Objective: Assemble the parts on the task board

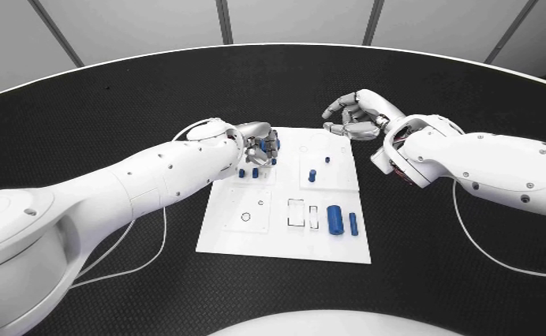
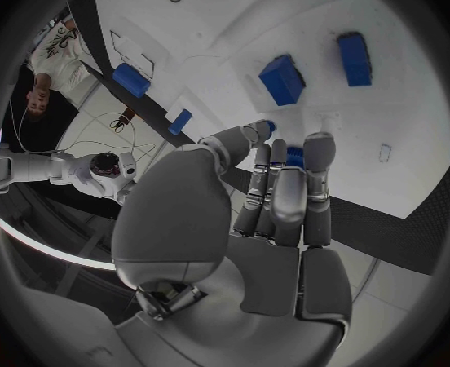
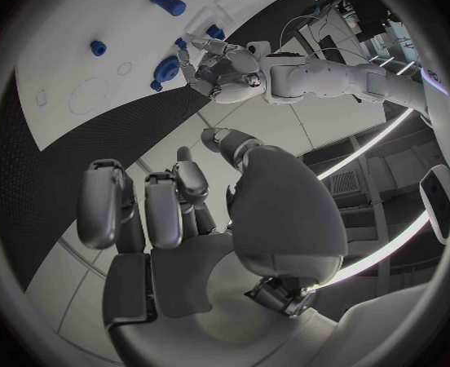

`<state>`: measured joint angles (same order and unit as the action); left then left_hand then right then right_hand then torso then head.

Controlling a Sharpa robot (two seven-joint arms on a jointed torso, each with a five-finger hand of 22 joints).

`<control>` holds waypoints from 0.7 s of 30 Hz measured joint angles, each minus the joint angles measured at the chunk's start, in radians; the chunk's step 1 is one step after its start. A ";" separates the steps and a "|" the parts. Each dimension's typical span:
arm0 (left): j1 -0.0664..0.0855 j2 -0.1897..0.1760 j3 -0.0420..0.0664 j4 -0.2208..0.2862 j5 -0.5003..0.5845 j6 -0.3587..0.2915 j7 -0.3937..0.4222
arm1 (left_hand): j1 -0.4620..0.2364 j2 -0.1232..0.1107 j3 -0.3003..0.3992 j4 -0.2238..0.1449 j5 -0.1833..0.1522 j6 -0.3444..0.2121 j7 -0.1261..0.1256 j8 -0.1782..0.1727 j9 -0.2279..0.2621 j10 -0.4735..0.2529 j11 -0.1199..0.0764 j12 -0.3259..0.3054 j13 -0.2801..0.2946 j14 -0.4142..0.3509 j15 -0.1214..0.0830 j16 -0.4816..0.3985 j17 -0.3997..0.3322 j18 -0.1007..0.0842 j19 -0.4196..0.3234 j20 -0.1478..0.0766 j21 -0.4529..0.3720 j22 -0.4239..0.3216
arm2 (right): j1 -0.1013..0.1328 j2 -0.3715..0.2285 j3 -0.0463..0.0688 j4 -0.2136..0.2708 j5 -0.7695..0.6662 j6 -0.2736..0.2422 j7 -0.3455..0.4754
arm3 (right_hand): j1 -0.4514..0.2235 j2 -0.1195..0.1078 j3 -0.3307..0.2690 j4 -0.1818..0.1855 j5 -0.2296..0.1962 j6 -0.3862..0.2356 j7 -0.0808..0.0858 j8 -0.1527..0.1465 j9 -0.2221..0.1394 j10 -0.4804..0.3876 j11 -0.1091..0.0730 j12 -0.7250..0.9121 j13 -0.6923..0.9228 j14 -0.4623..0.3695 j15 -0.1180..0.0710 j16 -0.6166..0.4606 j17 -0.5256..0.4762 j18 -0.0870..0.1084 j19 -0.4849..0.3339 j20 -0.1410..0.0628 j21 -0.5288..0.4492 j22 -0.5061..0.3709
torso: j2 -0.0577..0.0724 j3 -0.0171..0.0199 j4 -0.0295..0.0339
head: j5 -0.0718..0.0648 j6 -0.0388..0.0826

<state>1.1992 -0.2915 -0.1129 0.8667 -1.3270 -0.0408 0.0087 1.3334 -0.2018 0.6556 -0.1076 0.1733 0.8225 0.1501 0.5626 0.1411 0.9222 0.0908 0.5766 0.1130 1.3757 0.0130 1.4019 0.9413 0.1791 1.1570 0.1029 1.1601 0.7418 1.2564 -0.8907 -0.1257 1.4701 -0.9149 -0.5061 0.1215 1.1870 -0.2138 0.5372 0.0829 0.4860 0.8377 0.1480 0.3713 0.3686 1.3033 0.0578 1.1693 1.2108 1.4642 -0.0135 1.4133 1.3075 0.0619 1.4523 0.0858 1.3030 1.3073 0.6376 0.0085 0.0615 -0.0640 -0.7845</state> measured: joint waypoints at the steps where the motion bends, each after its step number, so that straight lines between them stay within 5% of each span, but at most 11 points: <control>1: 0.000 0.002 0.000 -0.002 0.000 0.004 -0.002 | 0.000 0.000 0.000 0.000 0.000 0.000 0.000 0.000 0.000 0.000 0.000 0.000 0.000 0.000 0.000 0.000 0.000 -0.004 0.003 -0.001 0.003 0.003 | 0.000 0.000 0.000 0.000 0.000 0.000 0.000 | 0.000 0.000 0.000 0.000 0.000 0.000 0.000 0.000 0.000 0.000 0.000 0.000 0.000 0.000 0.000 0.000 0.000 0.000 0.000 0.000 0.000 0.000 | 0.000 0.0000 -0.0001 | 0.000 0.000; 4: -0.001 0.006 0.000 -0.009 0.000 0.013 -0.006 | 0.000 0.000 0.000 0.000 0.000 0.000 0.000 0.000 0.000 0.000 0.000 0.000 0.000 0.000 0.000 0.000 -0.001 -0.017 0.008 0.001 0.007 0.011 | 0.000 0.001 0.000 0.000 0.000 0.000 -0.001 | 0.000 0.000 0.000 0.000 0.000 0.000 0.000 0.000 0.000 0.000 0.000 0.000 0.000 0.000 0.000 0.000 0.000 0.000 0.000 0.000 0.000 0.000 | 0.000 -0.0001 -0.0005 | 0.000 -0.003; 21: -0.007 0.025 0.000 -0.029 0.000 0.018 -0.006 | -0.008 0.000 0.000 0.000 -0.004 0.000 0.000 -0.008 0.000 0.004 -0.003 -0.001 0.000 0.007 0.000 0.000 -0.006 -0.017 0.014 0.001 0.016 0.024 | 0.000 0.005 0.000 -0.001 0.000 0.001 -0.001 | 0.000 0.000 0.000 0.000 0.000 0.000 0.000 0.000 0.000 0.000 0.000 0.000 -0.001 0.000 0.000 0.000 0.000 0.000 0.000 0.000 0.000 0.000 | 0.000 -0.0007 0.0006 | -0.004 -0.006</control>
<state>1.1917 -0.2665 -0.1131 0.8376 -1.3272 -0.0226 0.0024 1.3254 -0.2023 0.6556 -0.1076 0.1695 0.8225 0.1500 0.5542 0.1412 0.9260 0.0876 0.5758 0.1127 1.3829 0.0131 1.4019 0.9353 0.1626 1.1710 0.1043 1.1756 0.7659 1.2564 -0.8859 -0.1257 1.4691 -0.9149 -0.5052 0.1208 1.1870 -0.2138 0.5372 0.0828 0.4860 0.8377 0.1480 0.3712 0.3686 1.3034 0.0578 1.1693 1.2098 1.4641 -0.0135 1.4133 1.3074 0.0618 1.4523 0.0858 1.3031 1.3073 0.6375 0.0079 0.0620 -0.0683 -0.7910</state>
